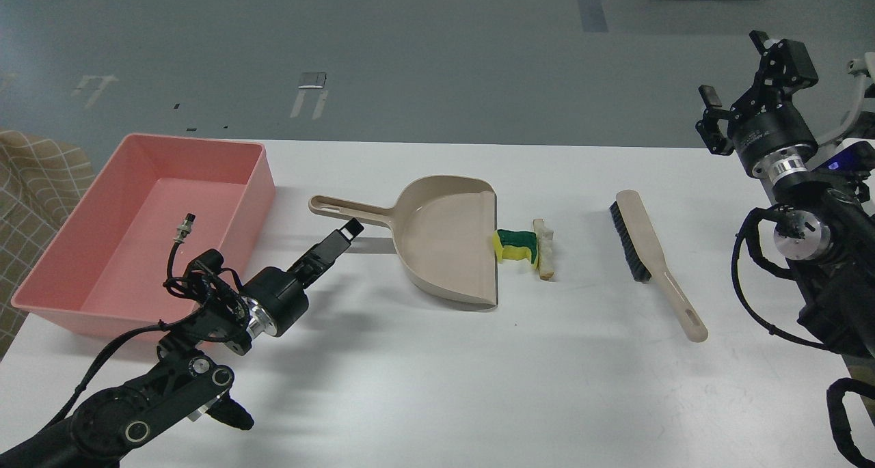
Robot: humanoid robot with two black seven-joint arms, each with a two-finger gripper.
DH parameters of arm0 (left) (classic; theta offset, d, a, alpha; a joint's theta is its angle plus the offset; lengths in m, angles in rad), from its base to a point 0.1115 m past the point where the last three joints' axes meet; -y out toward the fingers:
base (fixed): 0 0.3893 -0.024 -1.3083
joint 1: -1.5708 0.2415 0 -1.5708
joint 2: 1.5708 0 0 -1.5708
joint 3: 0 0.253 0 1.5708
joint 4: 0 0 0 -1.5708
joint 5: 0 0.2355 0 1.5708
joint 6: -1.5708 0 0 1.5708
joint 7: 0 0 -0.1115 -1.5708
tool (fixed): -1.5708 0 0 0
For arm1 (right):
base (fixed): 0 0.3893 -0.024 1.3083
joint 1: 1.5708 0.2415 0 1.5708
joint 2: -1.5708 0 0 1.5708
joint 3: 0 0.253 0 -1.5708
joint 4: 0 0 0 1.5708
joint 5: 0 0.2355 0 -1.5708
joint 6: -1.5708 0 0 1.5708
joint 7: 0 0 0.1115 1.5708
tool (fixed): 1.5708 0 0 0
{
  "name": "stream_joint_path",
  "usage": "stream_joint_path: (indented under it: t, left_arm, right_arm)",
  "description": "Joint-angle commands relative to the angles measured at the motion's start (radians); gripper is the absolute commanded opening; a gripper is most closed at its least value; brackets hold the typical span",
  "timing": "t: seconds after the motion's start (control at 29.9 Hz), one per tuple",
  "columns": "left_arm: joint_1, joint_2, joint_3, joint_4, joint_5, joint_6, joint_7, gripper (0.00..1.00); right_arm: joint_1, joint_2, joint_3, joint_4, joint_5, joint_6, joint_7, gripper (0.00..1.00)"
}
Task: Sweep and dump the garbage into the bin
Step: 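Grasp the beige dustpan handle with the left gripper, then lower the right gripper and grasp the wooden brush handle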
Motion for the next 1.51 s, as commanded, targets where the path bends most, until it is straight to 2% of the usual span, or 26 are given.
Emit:
stream_joint_path:
  t: [0.0,0.07,0.37,0.57,0.7,0.74,0.77,0.87,0.94,0.97,1.17,1.37,1.47]
  left_arm:
    - [-0.038,-0.044,0.000,0.067,-0.012,0.000,0.005,0.98]
    - [-0.058,-0.069,0.000,0.100,-0.012,0.000,0.020,0.98]
    - [-0.137,-0.142,0.001,0.241,-0.013,0.014,0.025,0.98]
    - [-0.163,-0.164,0.001,0.288,-0.036,0.014,0.025,0.98]
    - [-0.177,-0.165,0.001,0.305,-0.059,0.017,0.025,0.94]
    - [-0.180,-0.165,0.000,0.307,-0.074,0.017,0.025,0.89]
    - [-0.187,-0.165,0.001,0.307,-0.090,0.015,0.025,0.78]
    - [-0.195,-0.165,0.003,0.307,-0.105,0.012,0.025,0.54]
    - [-0.197,-0.165,0.003,0.307,-0.105,0.011,0.025,0.47]
    - [-0.195,-0.165,0.003,0.307,-0.105,0.009,0.025,0.37]
    - [-0.195,-0.165,0.004,0.307,-0.105,0.008,0.025,0.00]
    - [-0.204,-0.164,0.004,0.307,-0.104,0.006,0.033,0.00]
    - [-0.212,-0.164,0.003,0.307,-0.105,0.008,0.048,0.00]
  right_arm:
    - [-0.006,-0.002,0.000,0.002,0.000,0.000,0.000,1.00]
    - [-0.011,-0.002,0.000,0.000,0.000,0.000,0.002,1.00]
    - [-0.017,0.000,0.000,0.002,0.000,0.000,0.003,1.00]
    - [-0.016,0.000,0.000,0.002,0.000,0.000,0.003,1.00]
    - [-0.016,0.000,0.000,0.002,0.000,0.000,0.003,1.00]
    - [-0.016,0.001,0.000,0.003,0.000,0.000,0.002,1.00]
    - [-0.016,0.001,0.000,0.003,0.000,0.000,0.002,1.00]
    - [-0.014,0.001,0.000,0.003,0.000,0.000,0.003,1.00]
    - [-0.014,-0.002,0.000,0.003,0.000,0.000,0.003,1.00]
    - [-0.014,-0.003,0.000,0.003,0.000,-0.001,0.005,1.00]
    - [-0.019,-0.005,0.000,0.003,0.000,-0.003,0.012,1.00]
    - [-0.036,-0.067,-0.006,0.049,-0.006,0.005,0.015,1.00]
    - [-0.062,-0.173,-0.133,0.152,-0.037,0.006,0.014,1.00]
